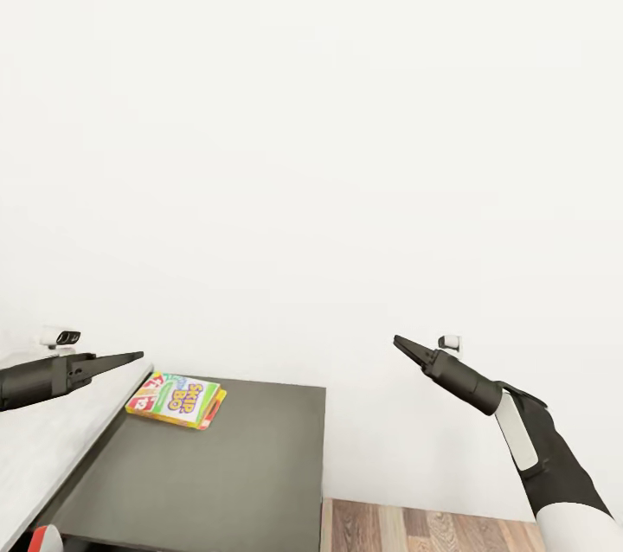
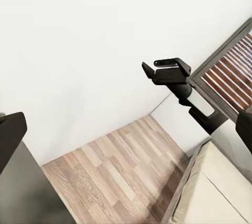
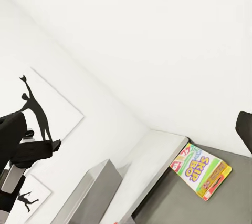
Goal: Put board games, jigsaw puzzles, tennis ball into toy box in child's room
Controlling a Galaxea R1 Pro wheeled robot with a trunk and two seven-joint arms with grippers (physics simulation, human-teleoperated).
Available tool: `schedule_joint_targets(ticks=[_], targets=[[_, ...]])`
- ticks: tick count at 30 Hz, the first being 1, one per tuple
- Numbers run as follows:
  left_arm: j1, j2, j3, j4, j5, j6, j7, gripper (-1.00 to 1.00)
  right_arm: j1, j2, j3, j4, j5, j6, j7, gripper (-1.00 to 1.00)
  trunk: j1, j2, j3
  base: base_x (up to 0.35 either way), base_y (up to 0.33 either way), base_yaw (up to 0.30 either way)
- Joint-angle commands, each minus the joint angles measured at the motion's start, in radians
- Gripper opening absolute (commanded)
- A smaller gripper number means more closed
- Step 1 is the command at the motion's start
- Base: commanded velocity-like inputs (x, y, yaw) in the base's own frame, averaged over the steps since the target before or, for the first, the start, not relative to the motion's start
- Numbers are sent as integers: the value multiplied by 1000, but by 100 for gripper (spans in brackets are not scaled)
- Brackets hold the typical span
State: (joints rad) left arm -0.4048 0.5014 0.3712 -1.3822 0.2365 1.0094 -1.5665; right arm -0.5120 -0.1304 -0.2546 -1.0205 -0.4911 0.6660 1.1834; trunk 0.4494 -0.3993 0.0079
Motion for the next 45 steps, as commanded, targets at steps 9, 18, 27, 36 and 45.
schedule_joint_targets(ticks=[9, 18, 27, 36, 45], targets=[[0, 0, 0, 0, -1, 11, -4, 100, 0, 3, 0, 0, -3, 7, 1, 100, 1, -1, 4, 73, 100, -61], [0, 0, -1, 0, 0, 11, -4, 100, 0, 3, 0, 0, -3, 7, 1, 100, 1, -1, 4, 116, 14, -12], [0, 0, -1, 0, 0, 11, -4, 100, 0, 2, 0, 0, -3, 7, 1, 100, 1, -1, 4, 108, 95, -1], [0, 0, -1, 0, 0, 11, -4, 100, 0, 2, 0, 0, -3, 7, 1, 100, 1, -1, 4, 109, 50, 0], [0, 0, -2, 0, 0, 11, -4, 100, 0, 3, -1, 0, -3, 8, -1, 100, 1, -1, 4, 88, 69, 0]])
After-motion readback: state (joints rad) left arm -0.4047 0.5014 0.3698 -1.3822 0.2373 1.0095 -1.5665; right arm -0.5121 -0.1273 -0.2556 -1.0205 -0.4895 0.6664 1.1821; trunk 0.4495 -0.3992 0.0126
